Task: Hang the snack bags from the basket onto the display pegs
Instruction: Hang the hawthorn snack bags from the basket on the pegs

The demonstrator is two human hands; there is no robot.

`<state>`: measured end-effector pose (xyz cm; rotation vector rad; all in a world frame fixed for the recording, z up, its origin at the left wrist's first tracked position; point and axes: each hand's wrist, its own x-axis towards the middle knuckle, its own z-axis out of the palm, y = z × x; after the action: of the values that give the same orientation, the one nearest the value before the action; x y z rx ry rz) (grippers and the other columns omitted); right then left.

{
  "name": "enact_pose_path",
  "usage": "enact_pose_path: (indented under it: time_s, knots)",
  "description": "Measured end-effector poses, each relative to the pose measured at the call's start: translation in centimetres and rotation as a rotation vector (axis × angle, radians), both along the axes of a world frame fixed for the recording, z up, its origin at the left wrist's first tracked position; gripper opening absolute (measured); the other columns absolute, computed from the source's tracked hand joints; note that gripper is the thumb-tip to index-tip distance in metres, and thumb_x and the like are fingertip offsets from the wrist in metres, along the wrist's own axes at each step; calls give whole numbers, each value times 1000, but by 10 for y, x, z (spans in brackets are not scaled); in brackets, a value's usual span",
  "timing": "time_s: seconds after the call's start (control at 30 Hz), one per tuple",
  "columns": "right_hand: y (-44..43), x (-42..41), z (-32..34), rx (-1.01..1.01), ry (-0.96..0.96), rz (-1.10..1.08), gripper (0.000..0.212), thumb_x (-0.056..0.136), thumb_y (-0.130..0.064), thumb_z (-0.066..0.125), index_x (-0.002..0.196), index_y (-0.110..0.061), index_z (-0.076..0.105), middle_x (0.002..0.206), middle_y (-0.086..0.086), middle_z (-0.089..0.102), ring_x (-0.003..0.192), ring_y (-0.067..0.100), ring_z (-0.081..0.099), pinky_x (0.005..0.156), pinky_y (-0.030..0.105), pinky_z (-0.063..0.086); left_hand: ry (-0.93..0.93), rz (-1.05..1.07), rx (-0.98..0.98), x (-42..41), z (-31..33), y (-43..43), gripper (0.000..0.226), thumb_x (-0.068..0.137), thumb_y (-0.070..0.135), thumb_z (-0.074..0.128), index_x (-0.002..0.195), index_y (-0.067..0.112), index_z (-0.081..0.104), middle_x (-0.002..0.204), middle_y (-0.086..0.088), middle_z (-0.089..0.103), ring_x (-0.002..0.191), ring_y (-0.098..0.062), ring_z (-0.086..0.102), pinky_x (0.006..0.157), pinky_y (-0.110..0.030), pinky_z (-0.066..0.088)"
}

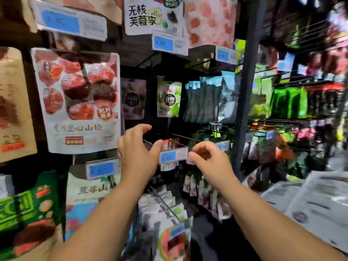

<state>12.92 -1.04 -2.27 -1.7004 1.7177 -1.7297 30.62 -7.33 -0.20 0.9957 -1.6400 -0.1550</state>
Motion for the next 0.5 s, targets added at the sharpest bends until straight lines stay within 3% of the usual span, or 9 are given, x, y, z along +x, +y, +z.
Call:
enact_pose_path:
  time_s: [0.13,0.27,0.33,0.43,0.5]
  knots:
    - [50,-71,-18,129,12,-178,21,87,-18,72,74,-28,59,75,-5,63,71,14,57,75,33,47,-118,-345,142,-74,-30,23,25,82,32,72,103,22,63,102,4,65,103,-23,57,88,-30,40]
    - [96,-132,-34,318,82,-322,12,87,-26,73,81,-21,65,82,0,66,77,18,61,71,29,49,-309,-596,336,-148,-87,47,26,85,30,73,109,24,63,110,6,65,109,-18,59,96,-35,46]
    - [114,-157,-39,418,102,-351,18,87,-32,72,87,-16,64,87,5,65,77,20,59,67,31,47,-385,-624,391,-177,-115,56,37,85,36,71,119,25,60,122,5,61,119,-19,54,100,-36,43]
    - [130,-184,-44,519,139,-401,15,88,-35,72,89,-23,62,93,1,66,90,22,61,77,37,46,-437,-548,511,-208,-139,62,57,87,46,67,136,27,46,140,4,46,133,-22,36,107,-36,34]
    - [132,-195,-49,564,153,-417,17,89,-35,71,97,-22,63,98,-2,65,93,19,60,73,32,44,-449,-455,518,-224,-147,60,64,87,49,65,142,27,39,144,4,41,135,-23,30,107,-38,32]
